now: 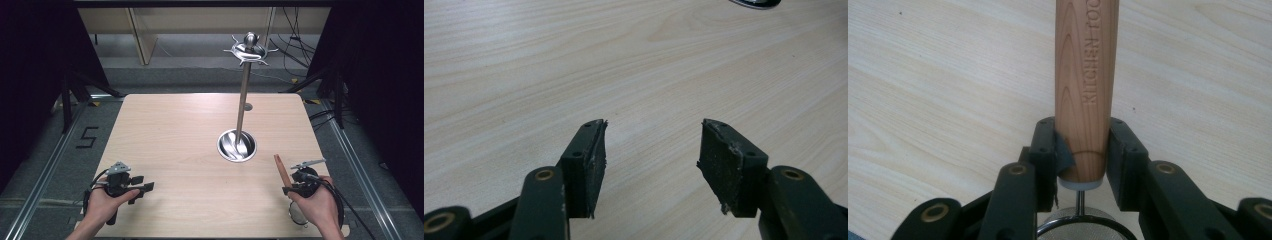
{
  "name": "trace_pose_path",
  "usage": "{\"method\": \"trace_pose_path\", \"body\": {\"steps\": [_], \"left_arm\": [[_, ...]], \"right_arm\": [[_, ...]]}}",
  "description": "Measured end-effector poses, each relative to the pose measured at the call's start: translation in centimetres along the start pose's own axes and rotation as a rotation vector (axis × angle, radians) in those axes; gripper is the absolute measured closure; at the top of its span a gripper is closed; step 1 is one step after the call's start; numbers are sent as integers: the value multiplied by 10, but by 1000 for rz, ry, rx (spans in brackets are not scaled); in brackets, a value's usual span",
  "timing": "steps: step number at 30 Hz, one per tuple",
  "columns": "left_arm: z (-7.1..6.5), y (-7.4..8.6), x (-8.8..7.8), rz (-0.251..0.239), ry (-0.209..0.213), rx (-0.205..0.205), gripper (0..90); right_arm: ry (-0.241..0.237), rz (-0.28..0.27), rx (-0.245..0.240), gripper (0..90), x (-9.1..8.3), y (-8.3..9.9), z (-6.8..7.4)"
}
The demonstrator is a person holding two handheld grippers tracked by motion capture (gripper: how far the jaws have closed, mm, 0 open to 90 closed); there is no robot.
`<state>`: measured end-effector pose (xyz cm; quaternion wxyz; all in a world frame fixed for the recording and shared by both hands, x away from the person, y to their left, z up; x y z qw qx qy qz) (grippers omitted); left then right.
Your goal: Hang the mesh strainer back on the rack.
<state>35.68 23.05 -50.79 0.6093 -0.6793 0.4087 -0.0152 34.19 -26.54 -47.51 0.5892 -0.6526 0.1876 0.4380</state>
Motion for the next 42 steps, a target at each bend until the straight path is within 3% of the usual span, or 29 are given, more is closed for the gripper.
{"method": "trace_pose_path", "body": {"steps": [1, 3, 6, 11, 13, 14, 15, 19, 26, 27, 29, 31, 37, 38, 39, 42], "left_arm": [[0, 0, -1, 0, 4, 8, 431], [1, 0, -1, -2, 3, 4, 431], [0, 1, -1, -2, 1, 3, 431], [1, 2, -1, 5, 0, 7, 431], [1, 2, -1, 9, 1, 7, 431], [1, 2, -1, 9, 2, 6, 431], [1, 2, 0, 5, -2, 5, 431], [0, 2, 1, 11, 4, 10, 431], [-1, 2, 2, 6, 6, 4, 431], [-1, 2, 2, 7, 5, 4, 431], [-1, 2, 2, 10, 8, 6, 431], [-1, 2, 1, 7, 9, 9, 431], [-1, 2, 1, 11, 9, 12, 431], [-1, 2, 1, 8, 8, 12, 431], [-1, 2, 1, 4, 7, 9, 431], [-1, 2, 1, 7, 7, 12, 432]], "right_arm": [[4, -44, -14, 694, 0, -2, -1], [4, -55, -11, 694, -2, -2, -1], [28, -137, -24, 693, -6, -7, -6], [28, -157, 0, 693, -8, -8, -6], [25, -162, -3, 693, -7, -8, -6], [20, -172, -41, 693, -4, -8, -8], [16, -161, -14, 693, -4, -8, -6], [23, -171, -19, 693, -5, -8, -5], [10, -245, -17, 693, -11, -14, -2], [3, -286, -54, 693, -12, -17, -5], [3, -318, -56, 693, -13, -18, -4], [5, -339, -23, 693, -13, -20, -2], [1, -374, -46, 692, -13, -22, 0], [5, -394, -13, 693, -14, -22, 4], [10, -396, -57, 693, -15, -24, 0], [13, -417, -78, 692, -15, -24, -1]]}}
Point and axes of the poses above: each handheld gripper's, and its own axes: x roughly forward along the jaws, y roughly out of its underside, z roughly to its left, the point moved 4 cm from there along x, roughly forward along the jaws, and after that the axes turned 13 degrees about -z, right-handed, at the moved point
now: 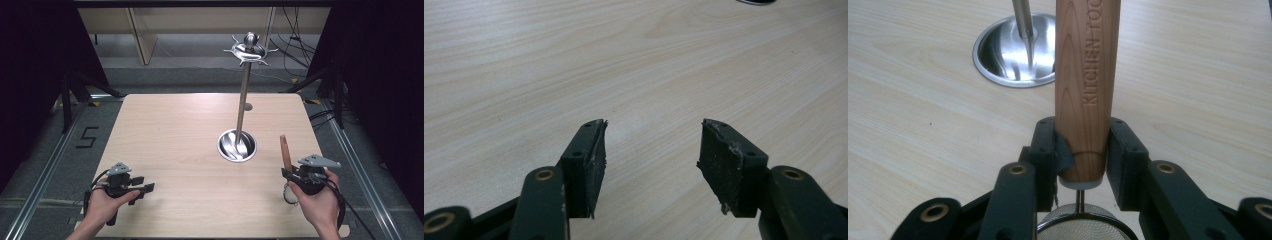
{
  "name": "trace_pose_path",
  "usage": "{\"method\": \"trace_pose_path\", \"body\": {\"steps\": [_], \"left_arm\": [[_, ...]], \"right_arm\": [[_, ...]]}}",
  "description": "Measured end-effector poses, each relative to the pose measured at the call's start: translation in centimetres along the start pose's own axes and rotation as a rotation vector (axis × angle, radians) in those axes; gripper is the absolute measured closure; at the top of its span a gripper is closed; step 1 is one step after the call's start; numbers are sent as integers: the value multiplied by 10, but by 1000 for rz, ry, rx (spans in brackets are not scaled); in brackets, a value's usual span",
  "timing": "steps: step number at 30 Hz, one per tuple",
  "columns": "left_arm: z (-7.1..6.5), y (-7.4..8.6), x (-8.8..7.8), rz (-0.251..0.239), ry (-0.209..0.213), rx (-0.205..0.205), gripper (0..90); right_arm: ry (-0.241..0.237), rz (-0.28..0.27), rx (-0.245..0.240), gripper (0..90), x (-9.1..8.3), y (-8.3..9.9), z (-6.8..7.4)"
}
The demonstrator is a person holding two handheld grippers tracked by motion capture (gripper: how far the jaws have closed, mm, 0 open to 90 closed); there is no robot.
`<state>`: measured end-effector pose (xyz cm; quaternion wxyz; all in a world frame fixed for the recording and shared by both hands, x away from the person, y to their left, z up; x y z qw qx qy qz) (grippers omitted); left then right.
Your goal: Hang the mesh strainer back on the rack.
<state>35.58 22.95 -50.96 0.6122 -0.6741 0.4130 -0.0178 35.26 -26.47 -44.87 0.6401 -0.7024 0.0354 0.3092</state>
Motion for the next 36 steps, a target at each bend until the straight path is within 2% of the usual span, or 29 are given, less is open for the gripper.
{"method": "trace_pose_path", "body": {"steps": [1, 4, 5, 6, 7, 10, 11, 12, 14, 17, 18, 19, 22, 23, 24, 26, 30, 33, 36], "left_arm": [[-1, 0, 1, -13, 3, -15, 431], [-2, 1, 2, -6, 4, -15, 431], [0, 1, 1, 8, 4, 1, 431], [0, 1, 1, 6, 2, 0, 431], [0, 1, 1, 7, 0, 0, 431], [1, 0, 0, 0, -3, -6, 432], [1, 0, 0, -7, -11, -11, 432], [1, -1, 0, -16, -9, -27, 431], [2, 0, 0, -16, -15, -23, 431], [2, -1, -2, -9, -9, -9, 432], [1, -1, -1, -10, -8, -8, 431], [0, -1, -1, -17, -7, -15, 431], [0, 0, -1, -9, -7, -9, 431], [0, 0, -1, -7, -7, -7, 431], [0, 0, -1, -4, -5, -5, 431], [0, 0, -2, 4, 1, -3, 431], [0, 0, 0, 0, -2, -2, 432], [-1, 0, 0, -6, -1, -7, 432], [-1, 0, 0, -8, 0, -5, 432]], "right_arm": [[10, -16, 21, 692, -1, -2, 1], [4, -34, 37, 692, -2, -3, 1], [-4, -38, 34, 693, -2, -5, 0], [6, -67, 56, 692, -4, -7, 3], [5, -78, 35, 692, -4, -8, 1], [6, -112, 27, 693, -4, -10, 0], [6, -109, 51, 693, -5, -11, 1], [4, -125, 46, 692, -6, -12, 0], [1, -122, 62, 692, -6, -12, 1], [-9, -136, 36, 692, -6, -13, -2], [2, -128, 55, 692, -7, -13, 1], [-7, -138, 19, 692, -6, -13, -2], [-11, -130, 22, 692, -6, -13, 0], [4, -128, 45, 692, -6, -13, 2], [-2, -135, 11, 692, -6, -14, 0], [5, -143, 37, 692, -7, -15, 3], [7, -139, 23, 693, -8, -17, 5], [-12, -164, -12, 692, -6, -19, 4], [-8, -166, -16, 692, -6, -20, 3]]}}
Point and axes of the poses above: each handheld gripper's, and its own axes: x roughly forward along the jaws, y roughly out of its underside, z roughly to its left, the point moved 4 cm from there along x, roughly forward along the jaws, and after that the axes turned 13 degrees about -z, right-handed, at the moved point
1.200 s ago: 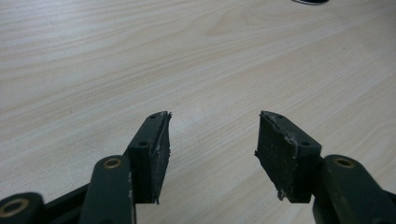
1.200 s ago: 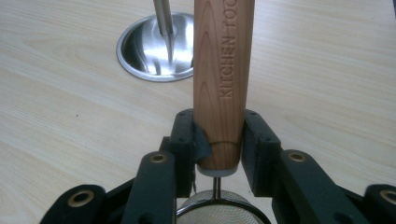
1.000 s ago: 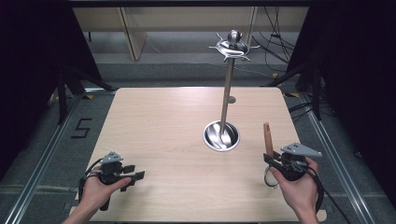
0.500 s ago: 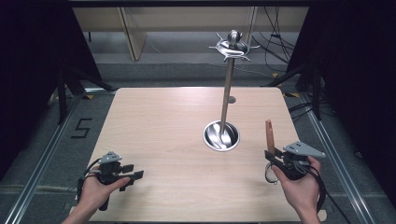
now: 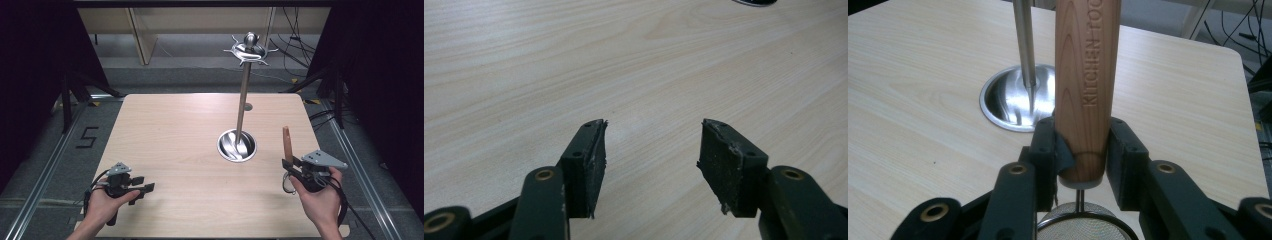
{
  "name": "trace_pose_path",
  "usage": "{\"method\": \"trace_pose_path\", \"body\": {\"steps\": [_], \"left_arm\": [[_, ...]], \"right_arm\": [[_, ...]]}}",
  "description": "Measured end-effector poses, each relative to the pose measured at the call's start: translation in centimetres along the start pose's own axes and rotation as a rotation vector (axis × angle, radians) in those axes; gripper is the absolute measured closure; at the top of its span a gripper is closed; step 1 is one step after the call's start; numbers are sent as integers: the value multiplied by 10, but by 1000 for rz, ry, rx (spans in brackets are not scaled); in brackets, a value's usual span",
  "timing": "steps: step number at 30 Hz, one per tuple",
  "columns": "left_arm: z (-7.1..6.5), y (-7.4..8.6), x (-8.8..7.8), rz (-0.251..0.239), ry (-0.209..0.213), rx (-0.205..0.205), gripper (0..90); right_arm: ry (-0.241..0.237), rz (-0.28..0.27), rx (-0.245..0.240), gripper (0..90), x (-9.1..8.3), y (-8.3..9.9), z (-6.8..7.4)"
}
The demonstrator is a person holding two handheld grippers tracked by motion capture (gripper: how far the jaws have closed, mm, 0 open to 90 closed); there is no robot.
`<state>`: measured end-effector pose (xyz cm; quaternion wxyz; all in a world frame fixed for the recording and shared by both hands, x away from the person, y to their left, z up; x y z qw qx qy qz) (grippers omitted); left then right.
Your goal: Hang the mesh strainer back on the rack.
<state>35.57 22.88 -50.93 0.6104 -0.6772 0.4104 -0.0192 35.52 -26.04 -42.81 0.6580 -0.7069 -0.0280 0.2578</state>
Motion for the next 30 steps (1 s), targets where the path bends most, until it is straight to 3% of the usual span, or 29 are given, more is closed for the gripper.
{"method": "trace_pose_path", "body": {"steps": [1, 4, 7, 8, 10, 11, 13, 14, 17, 18, 19, 21, 22, 23, 24, 26, 27, 29, 30], "left_arm": [[-1, 0, 1, -9, 1, -9, 434], [-1, 0, -1, -3, 2, 8, 434], [-1, 0, -2, -2, 2, 7, 434], [0, 0, -3, -1, 0, 10, 433], [0, 1, -2, 1, 0, 4, 433], [0, 1, -2, -2, -4, 1, 433], [0, 1, -2, -2, -2, 2, 433], [-1, 1, -1, -9, -2, -7, 433], [0, 1, -3, 5, 2, 9, 433], [0, 1, -3, 4, 1, 9, 433], [0, 1, -3, 3, 1, 6, 433], [0, 1, -3, 4, 2, 5, 433], [0, 1, -3, 5, 0, 5, 433], [0, 1, -3, 5, 1, 5, 433], [0, 1, -3, 5, 3, 6, 433], [0, 1, -3, 4, 1, 9, 432], [0, 1, -3, 6, 2, 10, 433], [0, 1, -2, 2, -1, 8, 432], [0, 1, -2, 5, 0, 8, 432]], "right_arm": [[15, -1, 31, 692, -1, -2, 3], [18, -14, 34, 692, -2, -7, 3], [-4, -51, 6, 692, 0, -10, 1], [15, -43, 15, 692, -2, -12, 3], [13, -51, 29, 692, -1, -14, 5], [10, -58, 11, 693, -1, -15, 4], [15, -41, 34, 692, -3, -17, 6], [-5, -65, 0, 693, 0, -19, 3], [3, -66, 2, 692, -1, -21, 4], [15, -52, 31, 693, -2, -21, 6], [3, -72, 3, 692, 0, -23, 5], [3, -77, 18, 693, 1, -24, 6], [0, -77, -5, 693, 1, -25, 5], [10, -70, 20, 692, 0, -26, 7], [0, -79, 4, 692, 2, -27, 6], [6, -75, 24, 693, 1, -29, 8], [-9, -79, -14, 693, 2, -30, 5], [9, -89, -29, 693, 3, -34, 4], [5, -88, 19, 693, 3, -35, 8]]}}
Point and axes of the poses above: each handheld gripper's, and its own axes: x roughly forward along the jaws, y roughly out of its underside, z roughly to its left, the point moved 4 cm from there along x, roughly forward along the jaws, and after that the axes turned 13 degrees about -z, right-handed, at the moved point
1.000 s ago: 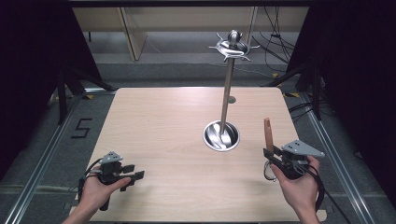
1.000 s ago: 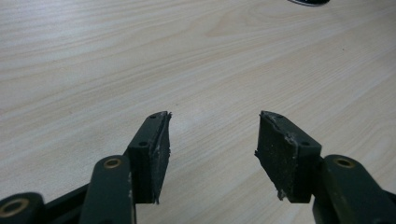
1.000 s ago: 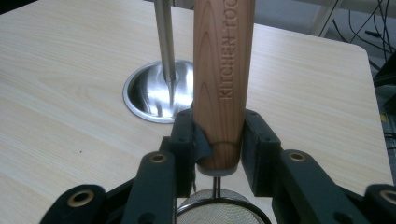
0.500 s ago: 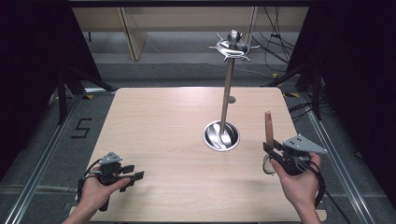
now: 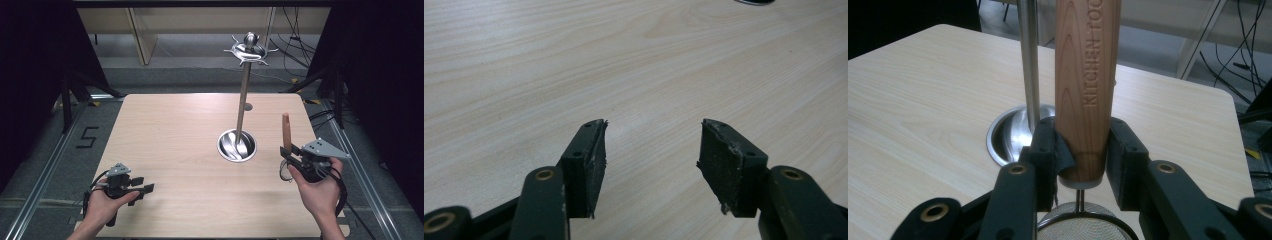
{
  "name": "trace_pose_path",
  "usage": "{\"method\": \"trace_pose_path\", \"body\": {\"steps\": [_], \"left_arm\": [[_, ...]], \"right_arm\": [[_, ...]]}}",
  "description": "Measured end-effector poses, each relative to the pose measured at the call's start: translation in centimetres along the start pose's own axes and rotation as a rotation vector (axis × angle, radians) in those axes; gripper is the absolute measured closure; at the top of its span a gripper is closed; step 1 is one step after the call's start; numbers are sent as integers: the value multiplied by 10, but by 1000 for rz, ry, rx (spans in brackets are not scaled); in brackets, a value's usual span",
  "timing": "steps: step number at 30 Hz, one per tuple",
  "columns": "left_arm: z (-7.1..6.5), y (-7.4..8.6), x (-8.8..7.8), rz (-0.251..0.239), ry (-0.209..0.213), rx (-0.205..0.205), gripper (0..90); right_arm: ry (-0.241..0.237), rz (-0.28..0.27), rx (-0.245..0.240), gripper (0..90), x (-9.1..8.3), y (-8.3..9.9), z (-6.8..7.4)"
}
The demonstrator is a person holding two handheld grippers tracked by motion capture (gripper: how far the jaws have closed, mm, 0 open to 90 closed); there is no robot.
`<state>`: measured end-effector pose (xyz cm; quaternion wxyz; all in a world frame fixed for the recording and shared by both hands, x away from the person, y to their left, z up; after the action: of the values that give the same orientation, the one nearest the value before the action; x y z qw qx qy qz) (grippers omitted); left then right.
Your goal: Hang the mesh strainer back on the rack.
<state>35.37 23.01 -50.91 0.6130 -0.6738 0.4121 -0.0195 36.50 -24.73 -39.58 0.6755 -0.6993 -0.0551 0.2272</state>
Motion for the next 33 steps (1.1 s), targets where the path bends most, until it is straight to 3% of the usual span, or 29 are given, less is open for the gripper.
{"method": "trace_pose_path", "body": {"steps": [2, 3, 4, 5, 6, 14, 15, 22, 23, 30, 33], "left_arm": [[0, 0, 0, 1, 0, 3, 432], [0, 0, 0, -1, -2, 1, 432], [0, 0, 0, -7, -5, -4, 432], [0, 0, 0, -6, -6, -4, 432], [0, 0, 0, -6, -6, -4, 431], [0, 0, 0, -7, -4, -8, 431], [0, 0, 0, -7, -3, -7, 431], [1, 0, 0, 1, -4, -8, 431], [1, 0, 0, -3, -3, -12, 431], [1, 0, 0, -5, -5, -11, 431], [1, 0, 0, -6, -5, -12, 431]], "right_arm": [[-4, -9, -28, 693, 1, -2, -2], [-1, -4, -1, 692, 0, -3, 0], [-1, -36, -24, 692, 2, -5, -3], [-17, -29, -27, 693, 2, -7, -3], [6, -24, -17, 692, 1, -8, -2], [-6, -46, 0, 693, 3, -18, -1], [-14, -53, -19, 692, 5, -19, -2], [-7, -61, -13, 692, 7, -24, -1], [-1, -63, 6, 693, 7, -25, 0], [-17, -76, -14, 693, 9, -29, 0], [-5, -77, 5, 693, 9, -30, 1]]}}
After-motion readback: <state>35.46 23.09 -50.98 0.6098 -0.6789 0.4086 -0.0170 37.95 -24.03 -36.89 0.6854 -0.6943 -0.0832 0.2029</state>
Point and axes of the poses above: each handheld gripper's, and its own axes: x roughly forward along the jaws, y roughly out of its underside, z roughly to its left, the point moved 4 cm from there along x, roughly forward along the jaws, and after that the axes turned 13 degrees about -z, right-handed, at the moved point
